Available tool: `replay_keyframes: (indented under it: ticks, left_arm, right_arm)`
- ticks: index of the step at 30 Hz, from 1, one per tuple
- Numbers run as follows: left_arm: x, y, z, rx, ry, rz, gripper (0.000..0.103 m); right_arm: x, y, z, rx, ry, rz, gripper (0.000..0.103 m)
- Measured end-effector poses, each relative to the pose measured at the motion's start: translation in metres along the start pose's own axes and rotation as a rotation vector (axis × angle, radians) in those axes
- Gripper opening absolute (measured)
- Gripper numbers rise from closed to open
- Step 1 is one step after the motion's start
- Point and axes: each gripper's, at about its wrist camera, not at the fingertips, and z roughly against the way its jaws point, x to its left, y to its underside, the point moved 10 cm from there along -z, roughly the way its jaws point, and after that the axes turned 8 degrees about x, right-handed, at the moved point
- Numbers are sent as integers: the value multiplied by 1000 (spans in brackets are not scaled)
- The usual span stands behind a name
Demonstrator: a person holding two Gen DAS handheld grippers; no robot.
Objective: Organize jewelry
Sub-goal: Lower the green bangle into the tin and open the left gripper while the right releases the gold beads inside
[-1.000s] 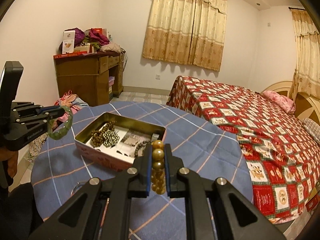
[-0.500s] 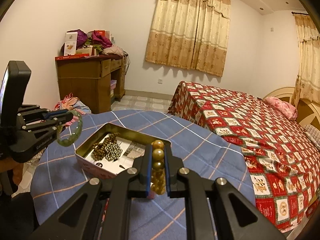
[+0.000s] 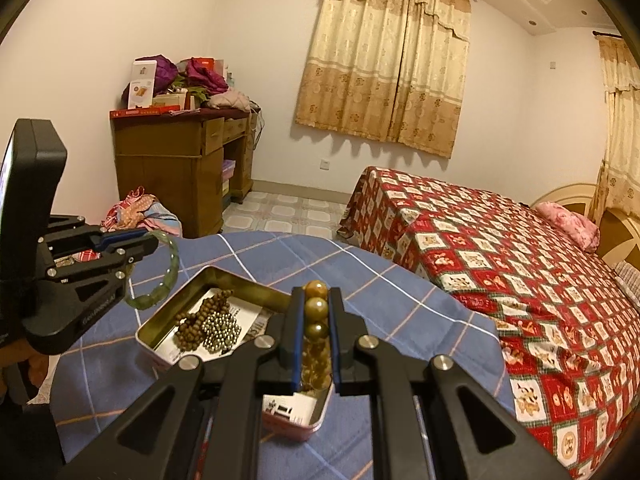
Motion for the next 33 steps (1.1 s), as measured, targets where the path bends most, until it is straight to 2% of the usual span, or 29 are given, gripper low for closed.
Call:
replay_keyframes:
  ticks: [14,33]
  left_arm:
    - [-4,-7,-36,43,-20,-15,6]
    - [-17,5,-69,105,-33,-55,6]
  right_arm:
    - [7,-3,-42,49,17,7,13]
    - [4,24,-80,159,24,-10,13]
